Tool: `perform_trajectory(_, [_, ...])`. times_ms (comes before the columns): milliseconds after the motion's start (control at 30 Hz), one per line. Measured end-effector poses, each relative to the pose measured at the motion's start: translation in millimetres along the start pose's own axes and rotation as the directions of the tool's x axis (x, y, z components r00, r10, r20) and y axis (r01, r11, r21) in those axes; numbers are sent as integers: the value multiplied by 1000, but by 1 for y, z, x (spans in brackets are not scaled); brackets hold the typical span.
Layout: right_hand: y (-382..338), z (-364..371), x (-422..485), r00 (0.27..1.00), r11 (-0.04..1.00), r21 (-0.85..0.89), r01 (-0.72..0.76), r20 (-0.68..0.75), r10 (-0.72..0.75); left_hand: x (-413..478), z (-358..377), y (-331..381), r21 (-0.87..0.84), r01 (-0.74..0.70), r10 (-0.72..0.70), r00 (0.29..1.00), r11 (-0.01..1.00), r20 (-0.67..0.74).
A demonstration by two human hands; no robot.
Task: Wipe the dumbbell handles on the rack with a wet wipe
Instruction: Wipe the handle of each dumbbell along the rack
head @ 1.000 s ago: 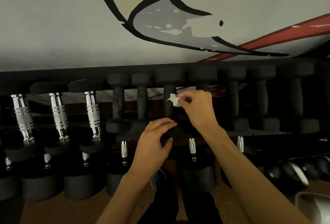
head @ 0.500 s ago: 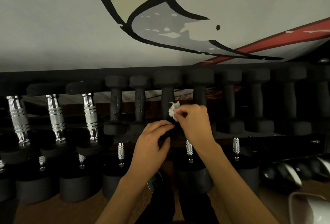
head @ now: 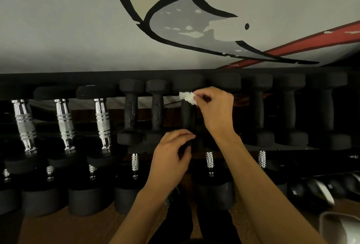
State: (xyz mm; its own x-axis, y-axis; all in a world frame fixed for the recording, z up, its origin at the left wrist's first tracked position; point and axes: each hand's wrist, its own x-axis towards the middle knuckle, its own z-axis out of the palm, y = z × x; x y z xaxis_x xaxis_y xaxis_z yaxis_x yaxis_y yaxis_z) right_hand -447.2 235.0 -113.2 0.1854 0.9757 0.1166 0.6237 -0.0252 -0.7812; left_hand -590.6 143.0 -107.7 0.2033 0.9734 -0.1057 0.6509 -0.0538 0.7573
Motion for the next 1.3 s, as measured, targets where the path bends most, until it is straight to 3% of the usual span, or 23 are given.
perform_trajectory(167, [6,5,-22,997,997,-29,69,32,-68,10,-7,2,-132,43,-55,995,990,-89])
perform_trajectory(300, [11,-4,-48,968,993,-51,108,231,-94,16,-8,1,-185,36,-56,993,982,-102])
perform_trajectory(567, [7,-33,-53,899,962,206,-178,431,74,36,1,-9,-70,5,-11,996,998,-89])
perform_trajectory(667, [10,-29,-52,920,873,379,-308,353,171,52,-4,-8,-32,-20,16,992,999,-123])
perform_trajectory(767, [13,-23,-51,929,794,487,-365,246,276,77,-10,-4,-52,-19,5,966,998,-260])
perform_trajectory(900, [9,-19,-57,940,844,426,-325,239,241,98,-10,-2,-83,35,-62,937,996,-344])
perform_trajectory(1133, [10,-19,-59,948,867,401,-297,231,218,65,-11,-19,166,-6,30,989,986,-145])
perform_trajectory(1300, [10,-17,-60,954,892,360,-272,222,200,43,-15,-33,114,-65,61,997,991,41])
